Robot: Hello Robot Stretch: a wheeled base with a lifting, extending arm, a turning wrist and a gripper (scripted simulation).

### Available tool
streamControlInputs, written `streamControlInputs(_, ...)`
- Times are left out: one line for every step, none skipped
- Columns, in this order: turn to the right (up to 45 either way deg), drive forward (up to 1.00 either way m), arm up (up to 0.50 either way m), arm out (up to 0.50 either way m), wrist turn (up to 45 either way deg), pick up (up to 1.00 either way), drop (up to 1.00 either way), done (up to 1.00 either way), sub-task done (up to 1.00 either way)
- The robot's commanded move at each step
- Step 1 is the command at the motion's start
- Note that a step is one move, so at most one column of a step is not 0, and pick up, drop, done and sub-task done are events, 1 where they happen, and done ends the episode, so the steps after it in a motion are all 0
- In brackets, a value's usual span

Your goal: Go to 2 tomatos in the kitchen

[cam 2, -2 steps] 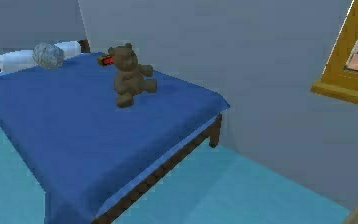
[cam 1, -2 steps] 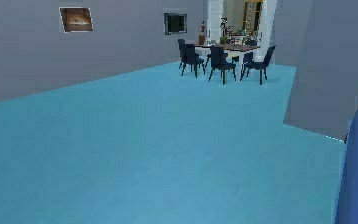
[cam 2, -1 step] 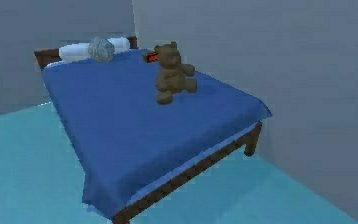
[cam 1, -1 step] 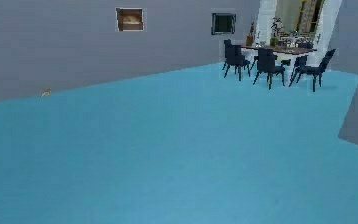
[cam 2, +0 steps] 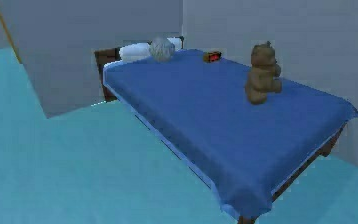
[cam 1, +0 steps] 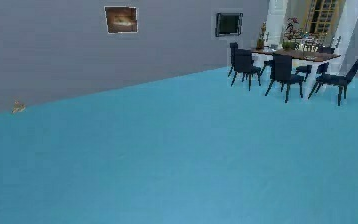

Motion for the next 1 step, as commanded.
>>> streamControlInputs(42.0,0.00,0.00,0.00,0.0,0.00,0.00,0.00,0.00)
